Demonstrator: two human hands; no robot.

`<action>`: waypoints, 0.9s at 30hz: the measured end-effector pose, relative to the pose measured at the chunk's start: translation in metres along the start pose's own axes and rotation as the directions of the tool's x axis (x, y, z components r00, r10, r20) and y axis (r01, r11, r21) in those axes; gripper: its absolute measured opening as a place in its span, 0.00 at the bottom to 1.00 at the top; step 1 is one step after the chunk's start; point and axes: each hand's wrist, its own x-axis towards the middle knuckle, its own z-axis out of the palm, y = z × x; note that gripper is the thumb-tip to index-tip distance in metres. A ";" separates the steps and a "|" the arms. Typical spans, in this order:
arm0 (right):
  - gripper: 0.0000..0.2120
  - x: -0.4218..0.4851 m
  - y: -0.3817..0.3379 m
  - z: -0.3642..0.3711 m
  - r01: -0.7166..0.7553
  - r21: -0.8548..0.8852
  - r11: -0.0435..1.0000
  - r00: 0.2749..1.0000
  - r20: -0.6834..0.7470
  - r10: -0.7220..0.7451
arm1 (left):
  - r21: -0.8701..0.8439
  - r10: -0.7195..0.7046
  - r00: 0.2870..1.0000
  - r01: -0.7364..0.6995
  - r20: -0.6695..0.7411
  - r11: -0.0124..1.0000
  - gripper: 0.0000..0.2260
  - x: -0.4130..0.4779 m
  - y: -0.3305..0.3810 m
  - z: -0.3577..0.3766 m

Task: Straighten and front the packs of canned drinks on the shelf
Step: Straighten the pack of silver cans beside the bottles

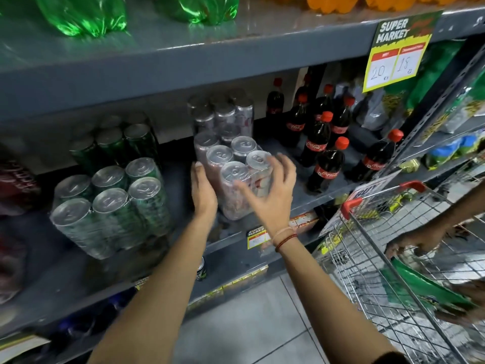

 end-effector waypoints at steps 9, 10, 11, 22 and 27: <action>0.21 0.036 0.017 -0.006 -0.496 0.355 0.793 0.862 0.315 0.398 | -0.088 0.047 0.998 -0.050 -0.032 0.995 0.43 -0.094 0.006 0.037; 0.21 0.033 0.017 -0.005 -0.516 0.374 0.771 0.853 0.311 0.420 | -0.070 0.058 0.997 -0.060 -0.042 0.996 0.43 -0.094 0.009 0.038; 0.21 0.030 0.016 -0.005 -0.525 0.388 0.757 0.849 0.303 0.434 | -0.063 0.057 0.997 -0.060 -0.044 0.996 0.43 -0.093 0.010 0.037; 0.20 -0.048 -0.032 0.020 -0.389 0.371 0.843 0.909 0.008 0.416 | 0.011 -0.045 0.973 0.044 0.227 0.999 0.20 -0.017 0.030 0.012; 0.15 -0.034 -0.009 -0.002 -0.359 0.426 0.830 0.907 -0.051 0.418 | 0.080 -0.120 0.987 0.112 0.109 0.990 0.32 -0.007 0.035 0.005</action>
